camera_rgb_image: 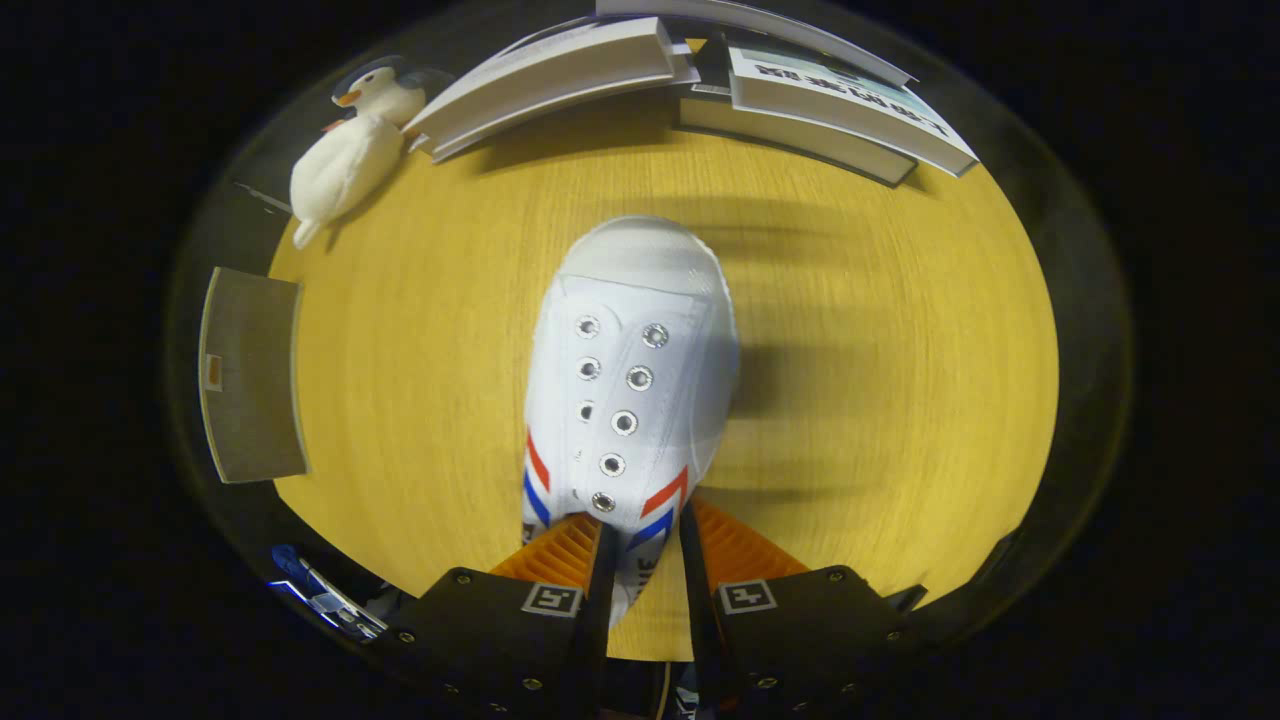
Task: Open the storage box then place both shoes into the box .Put the left shoe in first, then the right shoe, with the right side of both shoes facing outward in a uniform manner.
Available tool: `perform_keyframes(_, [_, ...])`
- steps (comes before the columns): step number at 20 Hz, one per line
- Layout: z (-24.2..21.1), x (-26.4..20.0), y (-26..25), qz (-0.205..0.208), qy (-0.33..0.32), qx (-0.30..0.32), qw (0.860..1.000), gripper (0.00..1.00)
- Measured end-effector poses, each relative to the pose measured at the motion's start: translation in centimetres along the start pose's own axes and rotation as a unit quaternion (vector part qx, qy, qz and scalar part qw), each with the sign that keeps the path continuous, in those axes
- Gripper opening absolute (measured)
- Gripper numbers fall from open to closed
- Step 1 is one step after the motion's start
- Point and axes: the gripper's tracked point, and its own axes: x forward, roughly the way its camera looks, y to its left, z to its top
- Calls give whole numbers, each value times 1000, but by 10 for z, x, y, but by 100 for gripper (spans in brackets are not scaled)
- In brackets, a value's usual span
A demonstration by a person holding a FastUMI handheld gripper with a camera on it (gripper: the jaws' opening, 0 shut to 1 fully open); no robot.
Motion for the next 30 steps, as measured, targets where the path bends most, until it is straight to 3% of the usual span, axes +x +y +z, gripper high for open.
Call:
perform_keyframes(1, [1,-2,-6,-8,-9,9,1000,15])
perform_keyframes(3, [0,-3,-6,-1,-14,3,1000,7])
perform_keyframes(7, [-5,-18,11,60,-3,39,997,7])
perform_keyframes(11, [1,-44,17,57,-20,16,998,7])
perform_keyframes(17, [3,-74,63,105,-26,-2,994,7])
perform_keyframes(30, [53,-174,204,159,-92,-94,978,6])
